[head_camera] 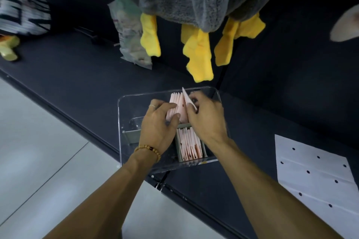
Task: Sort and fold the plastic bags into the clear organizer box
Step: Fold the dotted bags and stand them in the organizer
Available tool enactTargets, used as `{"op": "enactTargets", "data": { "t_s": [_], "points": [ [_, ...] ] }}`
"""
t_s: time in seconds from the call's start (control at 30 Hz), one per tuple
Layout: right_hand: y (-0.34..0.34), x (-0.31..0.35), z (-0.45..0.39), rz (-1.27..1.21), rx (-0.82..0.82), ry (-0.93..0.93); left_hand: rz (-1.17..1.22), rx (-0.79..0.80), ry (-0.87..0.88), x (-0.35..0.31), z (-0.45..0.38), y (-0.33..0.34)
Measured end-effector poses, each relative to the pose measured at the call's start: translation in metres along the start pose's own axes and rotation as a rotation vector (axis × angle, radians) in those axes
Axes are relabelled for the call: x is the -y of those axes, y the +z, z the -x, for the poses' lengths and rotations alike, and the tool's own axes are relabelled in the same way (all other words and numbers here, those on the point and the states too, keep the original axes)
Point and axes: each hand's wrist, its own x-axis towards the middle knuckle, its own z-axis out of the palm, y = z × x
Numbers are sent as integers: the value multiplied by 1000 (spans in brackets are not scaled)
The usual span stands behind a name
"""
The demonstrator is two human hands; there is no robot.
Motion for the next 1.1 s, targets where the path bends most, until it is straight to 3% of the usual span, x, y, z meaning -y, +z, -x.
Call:
{"op": "enactTargets", "data": {
  "t_s": [0.1, 0.27, 0.53, 0.63, 0.77, 0.87, 0.97, 1.1],
  "points": [
    [9, 1, -5, 114, 60, 88, 23, -1, -6, 0, 0, 0],
    [0, 1, -7, -18, 29, 158, 87, 9, -89, -5, -2, -3],
    [-56, -33, 47, -442, -130, 469, 668, -129, -489, -59, 51, -8],
    [-92, -62, 89, -427, -186, 566, 819, -38, -567, -90, 90, 6],
    [-144, -110, 161, -437, -242, 778, 814, 233, -585, -122, 146, 43],
    [-181, -147, 222, -248, -227, 873, 654, 428, -420, -138, 180, 70],
    [-206, -174, 278, -50, -150, 926, 394, 650, -104, -146, 203, 91],
    [-206, -189, 326, 186, 87, 789, -16, 854, 340, -144, 214, 112]
  ]
}}
